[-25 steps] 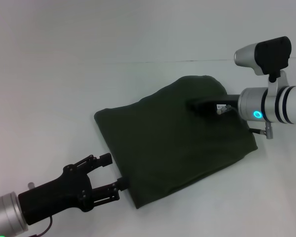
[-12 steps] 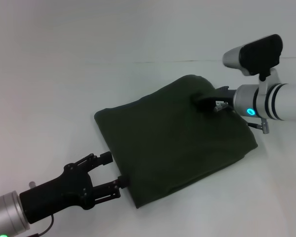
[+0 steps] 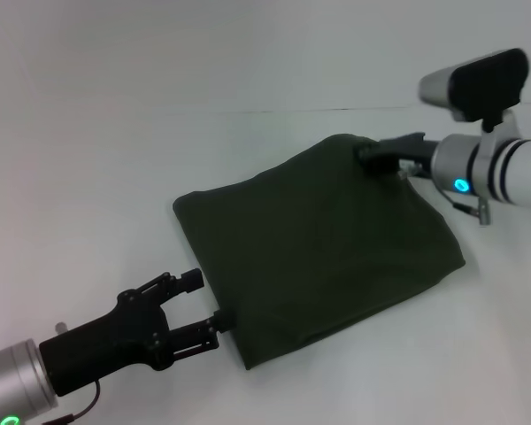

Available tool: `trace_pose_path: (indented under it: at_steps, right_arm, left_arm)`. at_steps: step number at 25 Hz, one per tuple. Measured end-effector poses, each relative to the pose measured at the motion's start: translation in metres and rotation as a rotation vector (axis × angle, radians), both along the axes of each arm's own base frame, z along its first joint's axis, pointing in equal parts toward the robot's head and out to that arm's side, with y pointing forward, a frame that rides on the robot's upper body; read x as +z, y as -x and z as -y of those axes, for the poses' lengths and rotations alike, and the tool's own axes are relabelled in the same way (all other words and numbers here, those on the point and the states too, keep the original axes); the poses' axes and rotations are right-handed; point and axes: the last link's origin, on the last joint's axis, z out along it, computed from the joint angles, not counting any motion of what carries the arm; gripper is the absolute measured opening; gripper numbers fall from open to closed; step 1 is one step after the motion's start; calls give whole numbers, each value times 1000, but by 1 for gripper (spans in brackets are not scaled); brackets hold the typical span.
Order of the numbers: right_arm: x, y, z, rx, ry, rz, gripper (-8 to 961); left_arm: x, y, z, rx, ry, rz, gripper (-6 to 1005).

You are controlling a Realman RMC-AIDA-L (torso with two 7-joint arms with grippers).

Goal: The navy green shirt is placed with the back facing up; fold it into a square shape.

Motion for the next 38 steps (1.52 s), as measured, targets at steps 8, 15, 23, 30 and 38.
trace_pose_path:
  at_steps: [8, 15, 23, 30, 38]
  right_arm:
    - [16, -1, 26, 94, 110, -161, -1]
    - [38, -20, 65, 112, 351, -220, 0]
    - [45, -24, 80, 112, 473, -210, 0]
    - [28, -9, 76, 141, 512, -184, 0]
    - [7, 4, 73, 137, 564, -113, -1]
  left_arm:
    - [0, 2, -1, 13, -10, -6, 907]
    - [0, 3, -1, 20, -13, -4, 907]
    - [-2, 2, 0, 21, -11, 1, 908]
    - [-3, 2, 0, 24, -10, 0, 907]
    - [-3, 2, -1, 24, -10, 0, 908]
